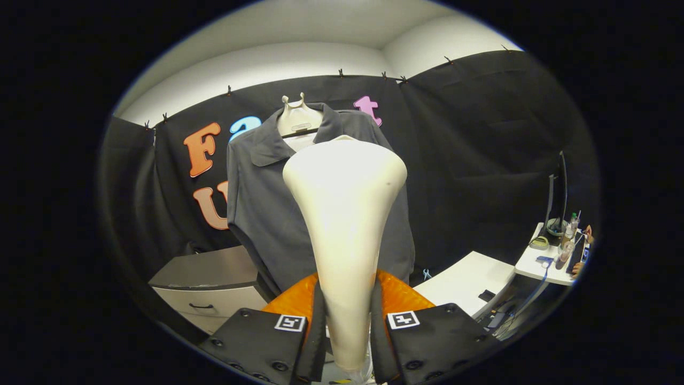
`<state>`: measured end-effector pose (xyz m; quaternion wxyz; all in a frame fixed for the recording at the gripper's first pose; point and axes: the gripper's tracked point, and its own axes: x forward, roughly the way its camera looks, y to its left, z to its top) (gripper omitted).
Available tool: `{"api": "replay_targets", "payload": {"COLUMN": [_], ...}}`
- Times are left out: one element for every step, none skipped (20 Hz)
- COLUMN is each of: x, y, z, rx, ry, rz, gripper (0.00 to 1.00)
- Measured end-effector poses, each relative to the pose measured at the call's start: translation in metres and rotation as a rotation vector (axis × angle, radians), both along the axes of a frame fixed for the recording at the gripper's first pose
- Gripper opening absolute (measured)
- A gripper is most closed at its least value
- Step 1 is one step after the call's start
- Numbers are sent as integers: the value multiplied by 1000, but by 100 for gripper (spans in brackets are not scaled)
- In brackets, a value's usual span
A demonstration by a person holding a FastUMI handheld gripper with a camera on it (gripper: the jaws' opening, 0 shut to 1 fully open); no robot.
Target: Iron the clothes twice with a garment steamer, once on the left side and once on the right side.
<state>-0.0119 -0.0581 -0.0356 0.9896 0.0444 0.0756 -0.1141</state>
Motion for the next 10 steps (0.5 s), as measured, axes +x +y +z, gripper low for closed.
{"api": "replay_targets", "payload": {"x": [-1, -3, -3, -3, -4, -4, -4, -3, -3, -3], "y": [2, 5, 8, 10, 12, 13, 13, 12, 13, 14], "z": [1, 4, 5, 7, 8, 9, 10, 10, 10, 8], "rx": [-3, -6, -9, -14, -19, -21, -24, -24, -23, -20], "ry": [-3, -6, -8, -8, -8, -9, -8, -8, -6, -4], "rz": [1, 7, 11, 15, 20, 23, 24, 24, 25, 28], "gripper": [42, 42, 42, 42, 42, 42, 42, 42, 42, 42]}}
